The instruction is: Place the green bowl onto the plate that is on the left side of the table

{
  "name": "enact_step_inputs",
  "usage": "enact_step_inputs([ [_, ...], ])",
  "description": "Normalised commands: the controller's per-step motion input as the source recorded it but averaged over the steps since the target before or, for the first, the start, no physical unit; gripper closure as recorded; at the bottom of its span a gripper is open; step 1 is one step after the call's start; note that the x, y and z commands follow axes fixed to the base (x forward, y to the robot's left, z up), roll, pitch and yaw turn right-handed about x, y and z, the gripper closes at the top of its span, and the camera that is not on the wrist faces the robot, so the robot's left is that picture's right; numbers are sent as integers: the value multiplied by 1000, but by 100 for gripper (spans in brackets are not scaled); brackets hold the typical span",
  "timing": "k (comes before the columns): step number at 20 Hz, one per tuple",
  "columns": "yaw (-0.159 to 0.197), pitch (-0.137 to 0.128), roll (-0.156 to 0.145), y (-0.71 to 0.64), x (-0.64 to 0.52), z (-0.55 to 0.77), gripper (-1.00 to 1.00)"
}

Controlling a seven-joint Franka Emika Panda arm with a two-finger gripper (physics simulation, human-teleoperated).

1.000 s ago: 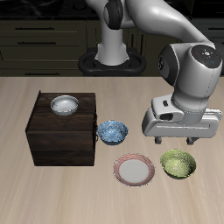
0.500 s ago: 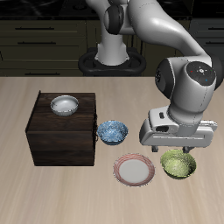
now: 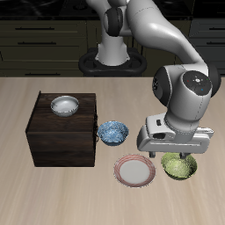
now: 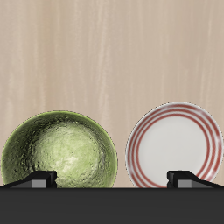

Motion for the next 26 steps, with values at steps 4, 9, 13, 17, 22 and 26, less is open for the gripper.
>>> enact_step_inputs([
  [4, -14, 23, 5, 68, 4, -161, -100],
  [9, 11, 24, 19, 41, 5, -217, -100],
  [13, -5, 19, -10, -27, 14, -168, -100],
  [17, -1, 23, 1, 33, -74, -240, -100],
  [22, -14, 60, 12, 12, 4, -416, -100],
  [26, -20, 26, 12, -39, -10, -292, 100],
])
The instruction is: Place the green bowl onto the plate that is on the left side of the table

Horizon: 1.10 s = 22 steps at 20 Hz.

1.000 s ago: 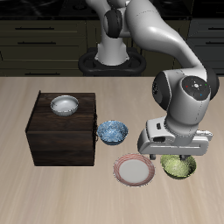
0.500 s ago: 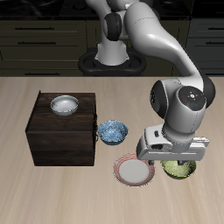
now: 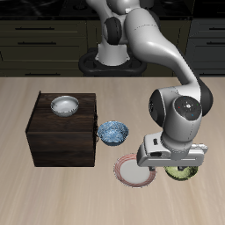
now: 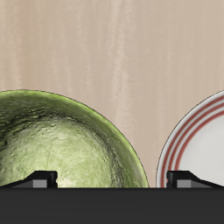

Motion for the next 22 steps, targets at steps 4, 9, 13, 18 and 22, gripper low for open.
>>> enact_step_inputs([
  [4, -35, 12, -6, -72, -9, -10, 100],
  [9, -11, -22, -7, -79, -31, 176, 100],
  [13, 6, -15, 17, 37, -23, 65, 100],
  [18, -16, -41, 31, 106, -139, 244, 100],
  [22, 3, -75, 8, 70, -257, 412, 100],
])
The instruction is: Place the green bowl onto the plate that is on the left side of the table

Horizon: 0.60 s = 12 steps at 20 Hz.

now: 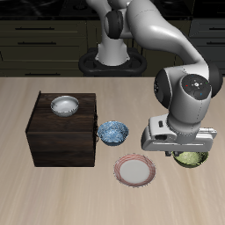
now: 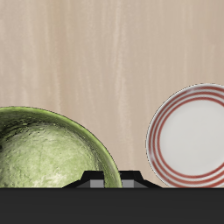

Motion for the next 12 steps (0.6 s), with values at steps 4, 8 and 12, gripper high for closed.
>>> enact_step_inputs([
  [4, -20, -51, -12, -47, -237, 431, 100],
  [8, 14, -52, -14, -136, -189, 365, 100],
  [12, -16, -49, -17, -123, -269, 399, 100],
])
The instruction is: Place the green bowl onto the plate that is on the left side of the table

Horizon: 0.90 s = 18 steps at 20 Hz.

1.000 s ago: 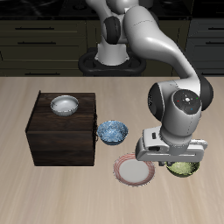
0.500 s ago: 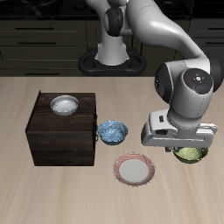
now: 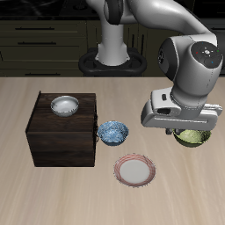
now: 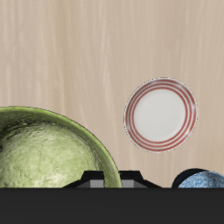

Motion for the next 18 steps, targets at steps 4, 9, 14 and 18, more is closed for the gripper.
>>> enact_step_inputs([
  [4, 30, -67, 9, -38, -230, 291, 100],
  [9, -48, 0, 26, -60, -226, 150, 100],
  [14, -21, -27, 42, -68, -385, 197, 100],
  [18, -23, -1, 25, -78, -284, 105, 100],
])
